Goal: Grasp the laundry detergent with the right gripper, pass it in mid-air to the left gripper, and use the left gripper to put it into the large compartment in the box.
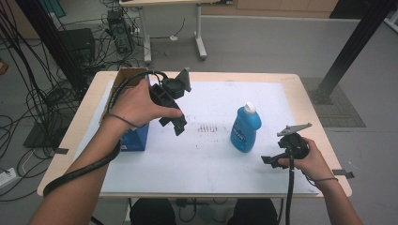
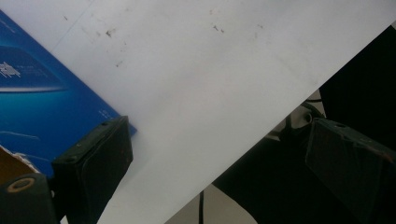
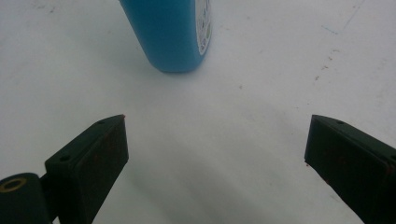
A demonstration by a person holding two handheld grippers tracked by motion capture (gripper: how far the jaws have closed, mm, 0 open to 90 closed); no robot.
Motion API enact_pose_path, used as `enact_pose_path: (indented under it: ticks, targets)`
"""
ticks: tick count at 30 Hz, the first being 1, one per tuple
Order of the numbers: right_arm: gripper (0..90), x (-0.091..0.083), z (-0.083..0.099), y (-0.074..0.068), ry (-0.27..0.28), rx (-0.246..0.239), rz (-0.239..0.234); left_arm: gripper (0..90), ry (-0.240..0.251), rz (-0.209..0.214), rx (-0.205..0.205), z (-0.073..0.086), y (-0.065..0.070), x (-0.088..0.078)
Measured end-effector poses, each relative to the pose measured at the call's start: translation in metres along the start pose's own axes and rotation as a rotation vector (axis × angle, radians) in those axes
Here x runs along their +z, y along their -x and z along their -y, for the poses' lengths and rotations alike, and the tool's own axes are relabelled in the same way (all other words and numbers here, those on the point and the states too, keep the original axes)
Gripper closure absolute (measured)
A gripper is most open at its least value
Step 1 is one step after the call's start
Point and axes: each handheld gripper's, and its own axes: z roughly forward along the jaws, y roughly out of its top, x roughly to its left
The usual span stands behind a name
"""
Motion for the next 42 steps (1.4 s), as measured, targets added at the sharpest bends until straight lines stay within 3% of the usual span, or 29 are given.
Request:
enact_pose_path:
  ticks: [42]
  targets:
    - [5.8,0.023,0.059,-0.022,0.309,0.037,0.033,7.2,0.003,0.007,-0.013,0.003,-0.001,0.003]
